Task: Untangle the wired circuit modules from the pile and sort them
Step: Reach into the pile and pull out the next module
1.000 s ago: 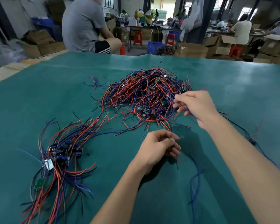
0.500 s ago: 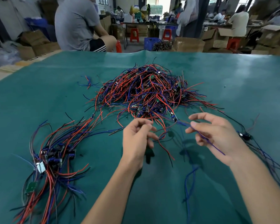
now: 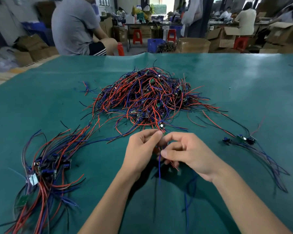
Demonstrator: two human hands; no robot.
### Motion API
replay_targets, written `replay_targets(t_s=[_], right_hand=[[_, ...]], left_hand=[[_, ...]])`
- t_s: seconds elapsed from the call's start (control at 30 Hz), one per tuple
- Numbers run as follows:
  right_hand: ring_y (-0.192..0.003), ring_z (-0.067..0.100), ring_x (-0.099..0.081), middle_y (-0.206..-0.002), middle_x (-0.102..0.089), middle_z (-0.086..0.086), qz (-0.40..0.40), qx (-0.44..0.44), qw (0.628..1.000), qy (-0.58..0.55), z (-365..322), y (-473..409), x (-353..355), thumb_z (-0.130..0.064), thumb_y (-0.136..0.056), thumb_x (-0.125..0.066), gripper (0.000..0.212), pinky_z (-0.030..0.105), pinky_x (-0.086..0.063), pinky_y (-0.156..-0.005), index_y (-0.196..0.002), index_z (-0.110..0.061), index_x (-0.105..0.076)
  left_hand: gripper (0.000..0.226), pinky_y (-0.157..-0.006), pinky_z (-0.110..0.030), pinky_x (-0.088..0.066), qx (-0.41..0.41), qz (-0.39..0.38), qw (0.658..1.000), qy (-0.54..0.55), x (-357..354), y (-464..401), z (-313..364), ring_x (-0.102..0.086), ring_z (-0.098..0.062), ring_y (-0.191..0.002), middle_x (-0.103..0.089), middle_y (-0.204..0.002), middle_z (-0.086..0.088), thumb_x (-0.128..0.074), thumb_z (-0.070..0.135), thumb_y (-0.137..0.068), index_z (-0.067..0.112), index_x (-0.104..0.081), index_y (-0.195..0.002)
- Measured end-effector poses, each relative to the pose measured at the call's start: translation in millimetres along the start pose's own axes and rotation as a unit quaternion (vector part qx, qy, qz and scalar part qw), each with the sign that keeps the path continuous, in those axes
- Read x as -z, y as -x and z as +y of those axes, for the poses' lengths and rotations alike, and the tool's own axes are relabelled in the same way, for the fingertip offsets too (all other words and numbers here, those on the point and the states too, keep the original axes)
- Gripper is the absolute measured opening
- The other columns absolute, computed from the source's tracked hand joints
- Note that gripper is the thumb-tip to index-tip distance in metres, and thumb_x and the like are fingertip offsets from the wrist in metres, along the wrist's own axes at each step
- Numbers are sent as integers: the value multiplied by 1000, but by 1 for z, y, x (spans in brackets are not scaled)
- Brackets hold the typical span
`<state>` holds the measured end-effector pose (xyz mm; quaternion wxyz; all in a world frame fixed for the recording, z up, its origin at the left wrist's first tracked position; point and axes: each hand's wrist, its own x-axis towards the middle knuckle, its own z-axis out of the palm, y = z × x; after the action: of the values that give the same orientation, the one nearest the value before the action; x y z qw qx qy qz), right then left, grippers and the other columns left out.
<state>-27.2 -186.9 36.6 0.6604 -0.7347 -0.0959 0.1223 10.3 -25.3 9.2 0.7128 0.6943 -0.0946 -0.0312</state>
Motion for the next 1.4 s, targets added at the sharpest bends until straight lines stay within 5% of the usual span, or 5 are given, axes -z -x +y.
replay_targets(t_s=[0.47,0.77,1.03,1.27,1.4], right_hand=[[-79,16,-70,-84,-77,15,-96,29,995,29,-6,4,1,-10,-87,-76,9,18,-50,-79,-90,-18,-76],[-62,14,-59,-72,-73,14,-55,26,998,17,-7,3,5,-16,-79,-76,3,22,-39,-56,-82,-16,-75],[-61,9,-59,-79,-73,14,60,43,996,49,0,-2,3,-23,-79,-78,10,14,-42,-52,-83,-18,-70],[-60,11,-65,-79,-77,1,240,44,969,41,11,-10,11,-1,-86,-75,25,22,-46,-51,-86,-25,-80],[-81,13,-71,-93,-78,-12,410,43,893,181,14,-12,25,-21,-90,-72,16,35,-55,-82,-102,-30,-79]], left_hand=[[2,-56,-22,-45,5,-76,997,24,1,0,-1,-56,-13,-59,-69,-67,0,-61,12,-98,11,-62,-99],[8,-47,-16,-34,5,-18,996,83,5,-3,1,-39,-7,-49,-56,-63,2,-69,10,-91,11,-61,-91],[25,-46,-10,-31,-15,-53,998,39,3,2,6,-37,3,-46,-51,-53,14,-62,7,-94,18,-64,-72],[19,-43,-15,-25,26,-24,999,40,4,1,6,-33,-4,-47,-50,-54,10,-57,10,-97,8,-77,-97],[15,-49,-18,-30,7,-15,999,49,5,5,12,-43,-7,-58,-57,-67,5,-65,13,-93,19,-76,-86]])
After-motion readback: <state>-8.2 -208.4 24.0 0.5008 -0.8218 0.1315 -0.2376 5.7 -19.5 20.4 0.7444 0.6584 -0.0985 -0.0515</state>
